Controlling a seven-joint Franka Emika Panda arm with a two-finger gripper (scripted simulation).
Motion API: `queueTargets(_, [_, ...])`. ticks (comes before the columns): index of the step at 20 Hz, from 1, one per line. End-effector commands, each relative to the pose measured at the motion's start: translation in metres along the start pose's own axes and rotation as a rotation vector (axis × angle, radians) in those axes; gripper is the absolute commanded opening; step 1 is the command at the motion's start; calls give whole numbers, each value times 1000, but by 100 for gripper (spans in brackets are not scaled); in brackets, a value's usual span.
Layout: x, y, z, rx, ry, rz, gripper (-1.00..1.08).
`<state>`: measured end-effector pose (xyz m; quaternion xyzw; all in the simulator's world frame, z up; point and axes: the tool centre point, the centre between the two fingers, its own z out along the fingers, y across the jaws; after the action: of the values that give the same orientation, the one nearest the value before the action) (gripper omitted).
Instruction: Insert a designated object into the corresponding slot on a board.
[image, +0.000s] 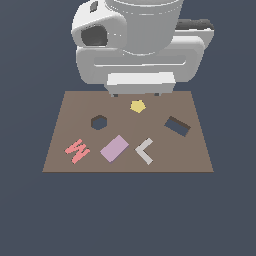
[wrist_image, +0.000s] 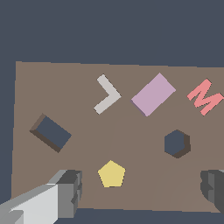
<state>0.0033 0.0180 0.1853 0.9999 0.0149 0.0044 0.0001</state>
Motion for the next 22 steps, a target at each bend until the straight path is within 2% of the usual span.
queueTargets(1, [0,0,0,0,0,0,100])
queueTargets(12, [10,3,15,-1,-1,87,100])
queueTargets(22, [38,15,56,-4,-3,335,100])
